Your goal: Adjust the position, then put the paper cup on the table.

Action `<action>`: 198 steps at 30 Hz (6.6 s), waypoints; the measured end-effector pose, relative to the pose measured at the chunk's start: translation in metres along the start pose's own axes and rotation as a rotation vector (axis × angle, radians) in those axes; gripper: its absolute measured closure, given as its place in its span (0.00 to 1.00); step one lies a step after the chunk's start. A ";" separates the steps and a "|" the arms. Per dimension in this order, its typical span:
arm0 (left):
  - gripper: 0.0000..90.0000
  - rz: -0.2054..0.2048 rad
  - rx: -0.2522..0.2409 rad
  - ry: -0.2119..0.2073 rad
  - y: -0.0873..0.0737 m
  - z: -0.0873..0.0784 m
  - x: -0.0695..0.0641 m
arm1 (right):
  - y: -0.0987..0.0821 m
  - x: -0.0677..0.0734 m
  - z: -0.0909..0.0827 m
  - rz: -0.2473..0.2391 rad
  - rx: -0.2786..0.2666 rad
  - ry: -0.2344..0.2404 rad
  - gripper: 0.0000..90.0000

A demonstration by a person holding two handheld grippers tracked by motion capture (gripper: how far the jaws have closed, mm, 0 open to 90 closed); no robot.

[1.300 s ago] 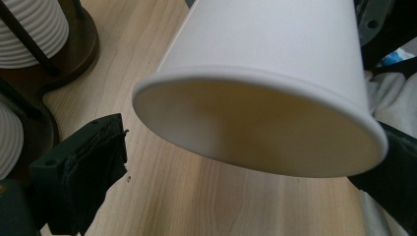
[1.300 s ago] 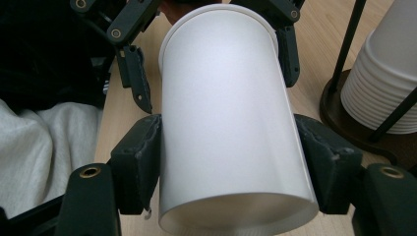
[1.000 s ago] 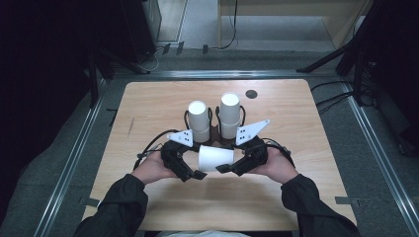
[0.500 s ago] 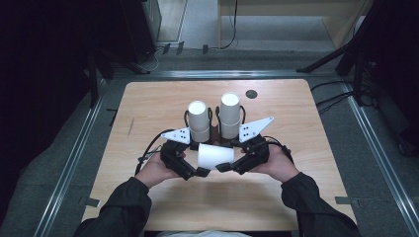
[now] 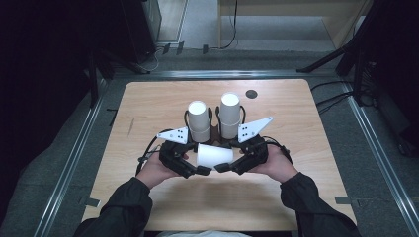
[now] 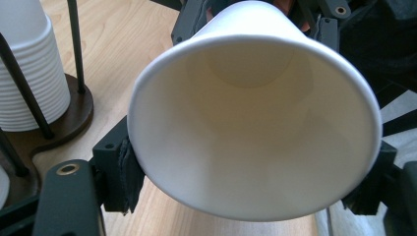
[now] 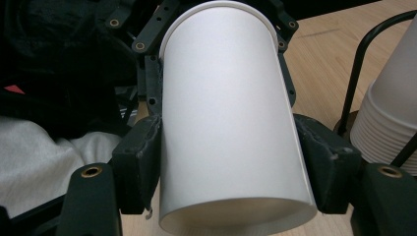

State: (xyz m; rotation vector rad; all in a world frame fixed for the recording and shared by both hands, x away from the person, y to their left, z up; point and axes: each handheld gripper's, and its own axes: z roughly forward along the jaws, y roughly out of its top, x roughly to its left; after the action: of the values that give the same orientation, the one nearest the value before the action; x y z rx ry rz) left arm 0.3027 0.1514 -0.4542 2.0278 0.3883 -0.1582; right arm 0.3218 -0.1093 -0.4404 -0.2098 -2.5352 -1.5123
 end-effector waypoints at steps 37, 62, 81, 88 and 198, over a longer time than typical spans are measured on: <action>0.24 0.048 0.408 0.024 0.014 0.022 0.013 | -0.028 -0.001 0.020 0.020 0.215 -0.127 0.27; 0.24 0.106 0.521 0.027 0.015 0.047 0.008 | -0.035 0.005 0.038 -0.015 0.306 -0.128 0.36; 0.03 0.060 0.304 0.052 0.016 0.026 0.009 | -0.026 0.003 0.015 0.013 0.188 -0.134 0.35; 0.03 0.024 0.245 0.073 0.014 0.017 0.009 | -0.021 0.003 0.013 0.000 0.159 -0.116 0.35; 0.25 -0.043 0.125 0.249 0.001 -0.053 0.014 | -0.041 -0.024 -0.014 0.028 0.167 -0.354 0.25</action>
State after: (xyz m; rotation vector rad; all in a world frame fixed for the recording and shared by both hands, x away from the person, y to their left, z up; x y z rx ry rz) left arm 0.3130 0.2005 -0.4318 2.1705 0.5909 0.0463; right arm 0.3375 -0.1415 -0.4742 -0.5284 -2.8972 -1.3437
